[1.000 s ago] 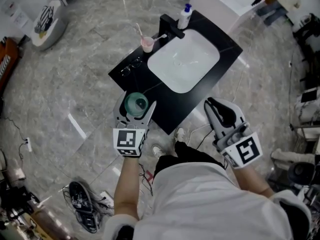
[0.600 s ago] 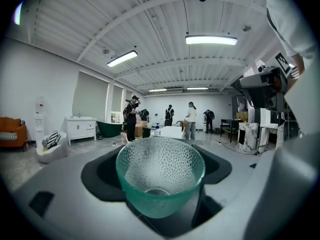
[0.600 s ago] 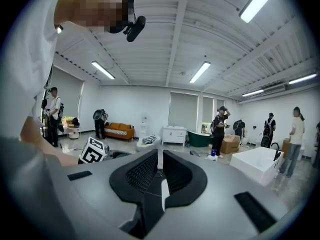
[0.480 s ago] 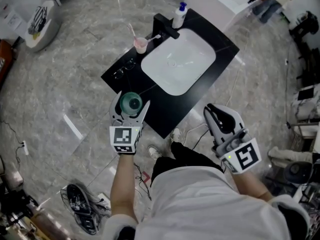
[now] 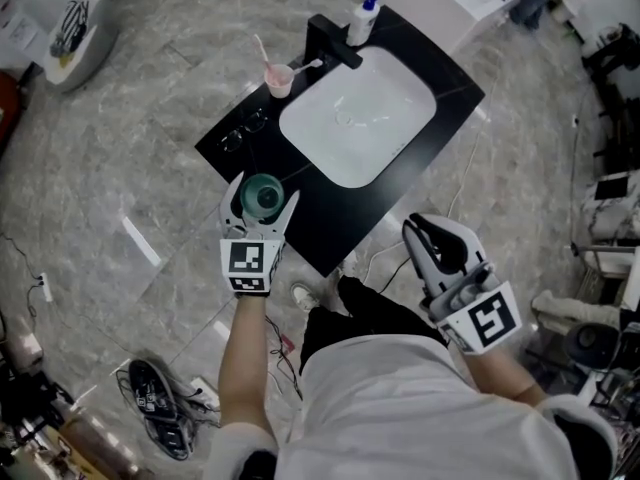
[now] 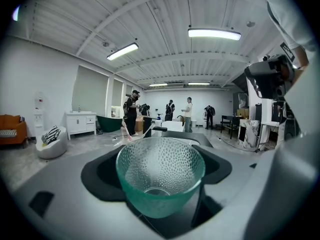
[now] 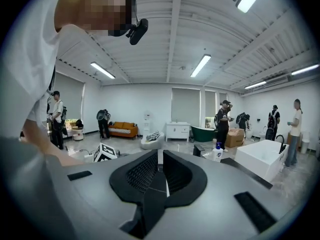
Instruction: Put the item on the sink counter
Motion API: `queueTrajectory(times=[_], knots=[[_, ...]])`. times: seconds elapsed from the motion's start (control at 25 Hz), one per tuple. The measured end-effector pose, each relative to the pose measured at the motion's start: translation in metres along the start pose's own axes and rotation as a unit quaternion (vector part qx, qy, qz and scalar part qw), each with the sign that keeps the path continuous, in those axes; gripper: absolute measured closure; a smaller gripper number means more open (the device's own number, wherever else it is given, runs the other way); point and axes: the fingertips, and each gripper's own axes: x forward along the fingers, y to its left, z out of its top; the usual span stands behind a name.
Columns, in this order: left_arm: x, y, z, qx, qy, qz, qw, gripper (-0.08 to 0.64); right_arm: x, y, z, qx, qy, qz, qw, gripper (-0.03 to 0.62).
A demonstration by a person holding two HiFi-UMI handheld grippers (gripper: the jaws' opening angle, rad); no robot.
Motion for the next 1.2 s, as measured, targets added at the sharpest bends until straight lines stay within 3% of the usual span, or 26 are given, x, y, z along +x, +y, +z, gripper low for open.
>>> queueTrajectory(times=[0.56,1.2], knots=[[0.023,0.009,-0.014,-0.01,-0.013,0.0,0.9999,0.16,0.019,-0.008,-0.008,0.004,0.018,0.015,1.0,0.537],[0.042,0.015,-0.035,-0.015,0.003,0.003,0.9999,0.16,0.037,-0.018,-0.03,0.023,0.034,0.024,0.999,0.537]])
